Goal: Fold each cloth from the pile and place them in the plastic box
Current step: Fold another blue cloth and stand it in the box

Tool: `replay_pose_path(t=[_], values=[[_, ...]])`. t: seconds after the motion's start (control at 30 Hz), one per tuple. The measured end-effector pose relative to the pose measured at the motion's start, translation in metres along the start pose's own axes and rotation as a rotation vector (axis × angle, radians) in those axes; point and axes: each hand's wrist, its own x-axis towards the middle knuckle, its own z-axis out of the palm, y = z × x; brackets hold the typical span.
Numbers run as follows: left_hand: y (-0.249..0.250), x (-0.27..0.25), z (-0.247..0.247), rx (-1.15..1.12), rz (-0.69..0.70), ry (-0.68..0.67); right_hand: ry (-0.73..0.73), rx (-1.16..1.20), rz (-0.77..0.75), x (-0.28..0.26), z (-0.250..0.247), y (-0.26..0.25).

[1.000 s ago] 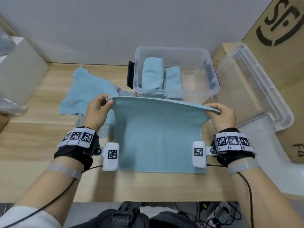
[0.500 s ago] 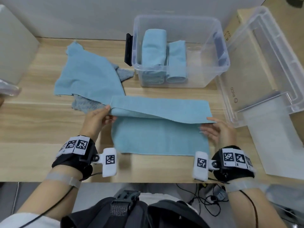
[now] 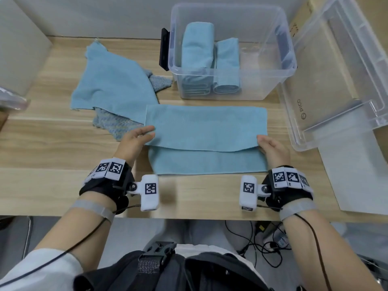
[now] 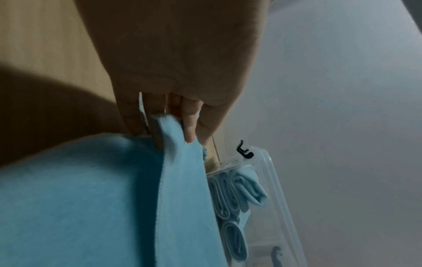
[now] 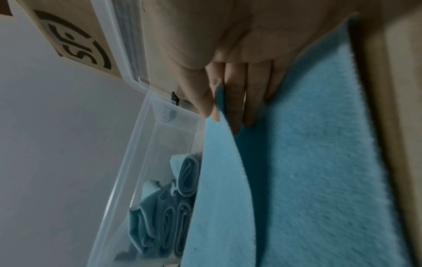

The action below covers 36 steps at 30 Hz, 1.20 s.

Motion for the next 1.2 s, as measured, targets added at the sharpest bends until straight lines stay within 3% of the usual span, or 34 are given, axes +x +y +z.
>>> replay_pose_path(t=[0.07, 0.2, 0.37, 0.47, 0.7, 1.0, 1.2], values=[[0.005, -0.004, -0.002, -0.011, 0.04, 0.043, 0.036, -0.045, -0.042, -0.002, -0.003, -0.006], [0.002, -0.014, -0.006, -0.072, 0.029, 0.084, 0.07, 0.113, -0.029, -0.01, -0.012, -0.006], [-0.022, -0.016, -0.006, -0.034, -0.182, 0.112, 0.115, -0.126, -0.061, -0.01, -0.024, 0.016], [-0.031, -0.017, -0.004, 0.021, -0.227, 0.137, 0.115, -0.256, -0.068, -0.009, -0.026, 0.024], [-0.03, -0.016, -0.003, 0.113, -0.239, 0.084, 0.161, -0.337, -0.047, -0.006, -0.027, 0.03], [-0.034, -0.012, 0.004, 0.521, -0.145, 0.12, 0.097, -0.486, -0.145, -0.001, -0.027, 0.032], [-0.026, -0.016, 0.01, 0.611, -0.151, 0.024, 0.072, -0.608, -0.159, -0.001, -0.03, 0.035]])
